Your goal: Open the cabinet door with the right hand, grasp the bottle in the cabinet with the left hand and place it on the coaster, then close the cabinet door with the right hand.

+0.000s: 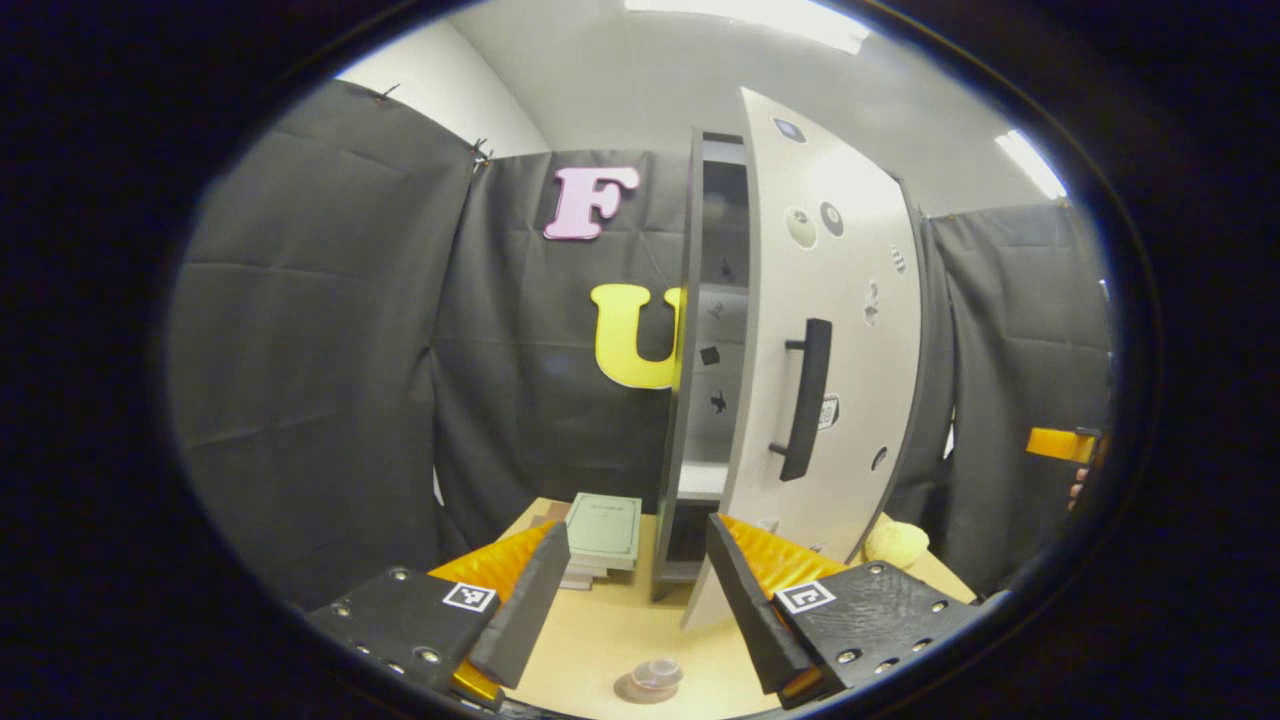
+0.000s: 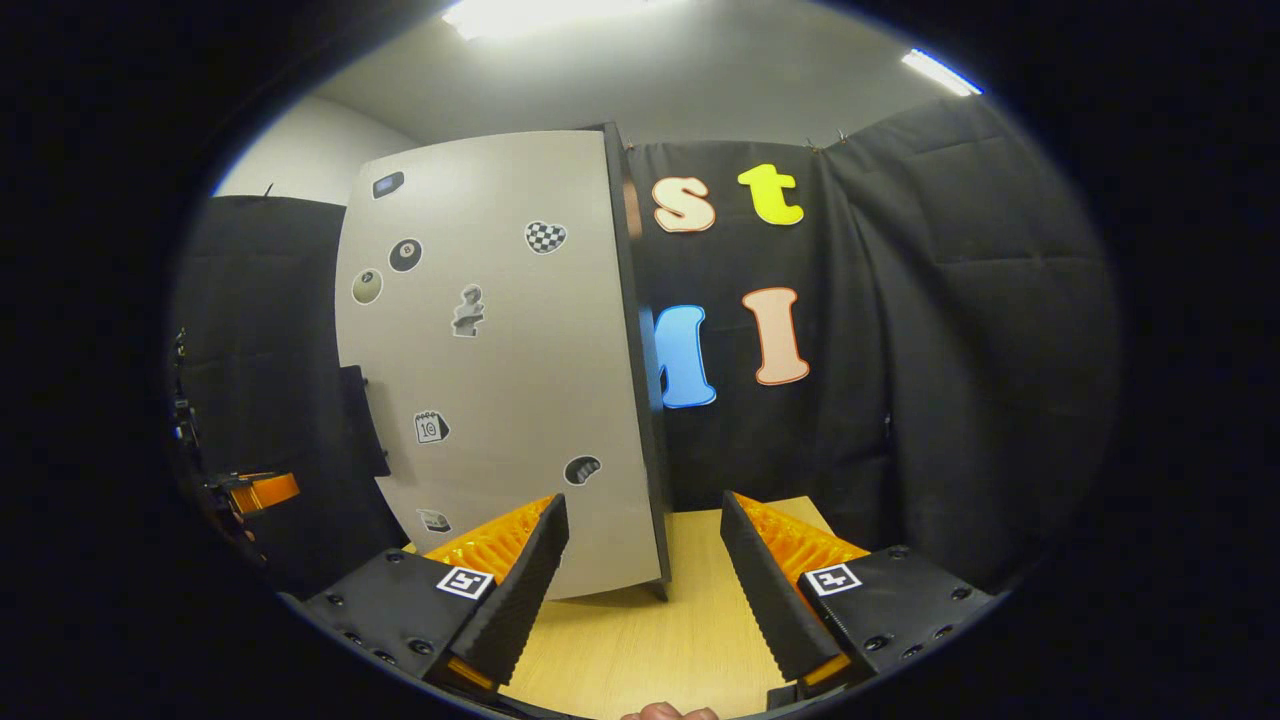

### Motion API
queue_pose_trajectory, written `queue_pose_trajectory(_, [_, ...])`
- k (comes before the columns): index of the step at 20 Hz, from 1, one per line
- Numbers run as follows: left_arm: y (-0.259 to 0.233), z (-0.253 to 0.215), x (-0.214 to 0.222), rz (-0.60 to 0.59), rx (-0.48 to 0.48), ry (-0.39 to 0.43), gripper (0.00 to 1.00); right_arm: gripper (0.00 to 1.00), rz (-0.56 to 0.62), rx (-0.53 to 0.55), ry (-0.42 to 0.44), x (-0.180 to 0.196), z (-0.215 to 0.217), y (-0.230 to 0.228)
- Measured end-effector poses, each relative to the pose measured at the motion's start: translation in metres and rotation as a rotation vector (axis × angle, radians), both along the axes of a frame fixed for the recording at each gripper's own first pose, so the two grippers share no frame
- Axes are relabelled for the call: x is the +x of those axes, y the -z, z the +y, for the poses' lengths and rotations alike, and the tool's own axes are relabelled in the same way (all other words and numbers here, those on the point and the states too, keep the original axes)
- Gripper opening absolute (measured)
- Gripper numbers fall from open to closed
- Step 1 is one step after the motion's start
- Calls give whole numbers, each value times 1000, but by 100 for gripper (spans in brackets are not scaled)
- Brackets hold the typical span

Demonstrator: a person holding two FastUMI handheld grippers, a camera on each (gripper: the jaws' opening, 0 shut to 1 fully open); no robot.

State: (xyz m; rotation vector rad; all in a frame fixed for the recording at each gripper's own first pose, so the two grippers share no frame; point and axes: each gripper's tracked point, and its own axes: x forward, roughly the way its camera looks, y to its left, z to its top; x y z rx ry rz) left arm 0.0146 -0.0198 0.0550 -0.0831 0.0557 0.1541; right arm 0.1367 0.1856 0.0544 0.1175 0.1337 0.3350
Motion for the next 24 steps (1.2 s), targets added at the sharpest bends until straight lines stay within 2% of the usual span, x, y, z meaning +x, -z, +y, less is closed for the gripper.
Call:
queue_pose_trajectory(4, [-18, -23, -7, -32, 26, -42, 83, 97, -5, 23, -8, 14, -20, -2])
queue_pose_trajectory(5, [-23, -31, -9, -39, 32, -42, 86, 97, -11, 27, -12, 16, -22, -4])
queue_pose_trajectory(6, [-28, -36, -10, -47, 35, -44, 83, 97, -22, 27, -11, 19, -24, -6])
queue_pose_trajectory(10, [-41, -58, 7, -51, 17, -19, 85, 98, -59, 1, 11, 27, -31, -12])
queue_pose_trajectory(17, [-56, -61, 19, -65, 72, -16, 83, 98, -42, -19, 2, 34, -20, -1])
queue_pose_trajectory(24, [-62, -56, 29, -111, 62, 35, 86, 98, -42, -27, 70, 44, -24, 3])
